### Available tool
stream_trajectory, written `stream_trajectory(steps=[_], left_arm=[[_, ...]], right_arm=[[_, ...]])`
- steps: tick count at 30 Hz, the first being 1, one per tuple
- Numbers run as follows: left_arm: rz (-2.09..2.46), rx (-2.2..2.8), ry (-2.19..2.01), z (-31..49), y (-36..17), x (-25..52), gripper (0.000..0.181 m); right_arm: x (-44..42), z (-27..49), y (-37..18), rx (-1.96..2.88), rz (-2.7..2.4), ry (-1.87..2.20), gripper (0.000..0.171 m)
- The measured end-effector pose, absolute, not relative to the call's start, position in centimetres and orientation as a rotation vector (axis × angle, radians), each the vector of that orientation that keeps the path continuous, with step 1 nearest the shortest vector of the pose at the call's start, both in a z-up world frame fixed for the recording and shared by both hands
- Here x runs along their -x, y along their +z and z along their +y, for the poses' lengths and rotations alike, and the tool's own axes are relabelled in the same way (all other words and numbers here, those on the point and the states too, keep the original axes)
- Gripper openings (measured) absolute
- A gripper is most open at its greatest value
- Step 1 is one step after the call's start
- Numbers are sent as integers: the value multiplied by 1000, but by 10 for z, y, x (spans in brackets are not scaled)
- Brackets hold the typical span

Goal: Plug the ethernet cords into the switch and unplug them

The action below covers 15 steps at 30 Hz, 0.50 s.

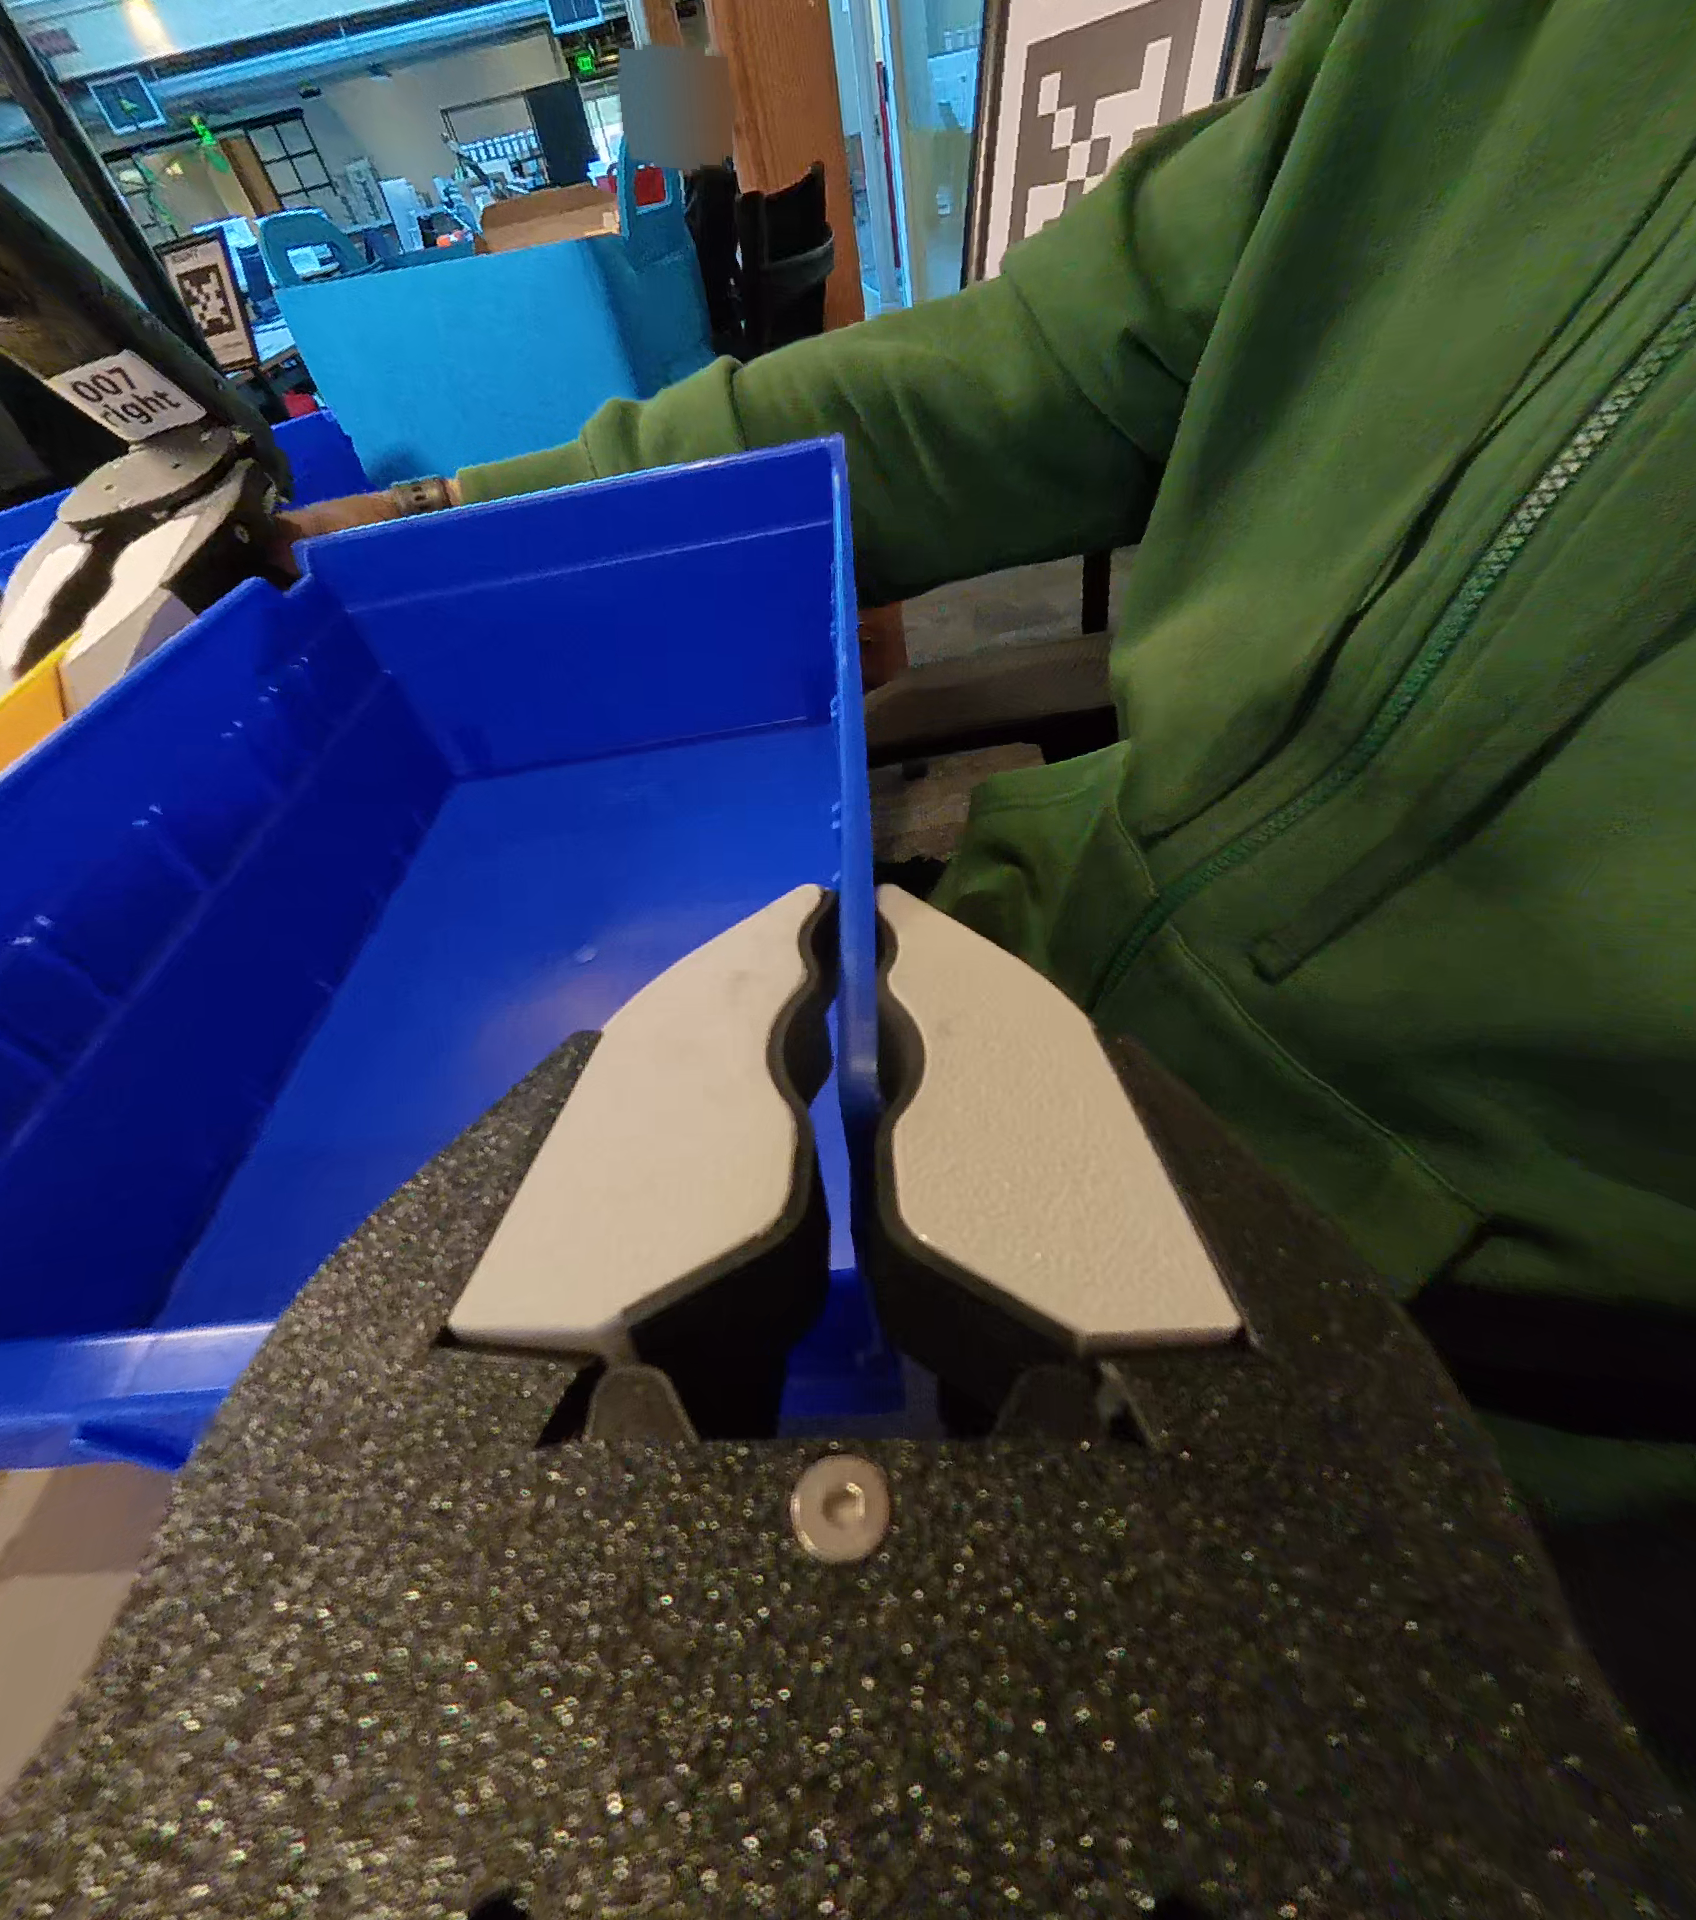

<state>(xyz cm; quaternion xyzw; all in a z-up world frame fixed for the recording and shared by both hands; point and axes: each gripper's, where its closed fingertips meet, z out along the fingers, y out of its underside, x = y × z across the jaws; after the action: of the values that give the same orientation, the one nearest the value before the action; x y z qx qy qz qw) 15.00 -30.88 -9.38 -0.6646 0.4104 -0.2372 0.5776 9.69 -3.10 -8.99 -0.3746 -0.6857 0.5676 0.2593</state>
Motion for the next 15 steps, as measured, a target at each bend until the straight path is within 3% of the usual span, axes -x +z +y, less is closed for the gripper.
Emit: stream_trajectory(steps=[4, 8, 11, 15], left_arm=[[902, 1575, -524, -303, -93, -148, 6], [803, 1550, -529, -312, -77, -142, 43], [666, 1504, -474, -315, -47, -126, 55], [170, 1646, -288, -273, -23, -41, 67]], right_arm=[[-100, -11, -75, 1037, -1684, 1561, 30], [-131, 23, -48, 1048, -1489, 1582, 34], [-165, 43, -31, 1142, -1405, 1479, 37], [-213, 37, -50, 1578, -1391, 1148, 45]])
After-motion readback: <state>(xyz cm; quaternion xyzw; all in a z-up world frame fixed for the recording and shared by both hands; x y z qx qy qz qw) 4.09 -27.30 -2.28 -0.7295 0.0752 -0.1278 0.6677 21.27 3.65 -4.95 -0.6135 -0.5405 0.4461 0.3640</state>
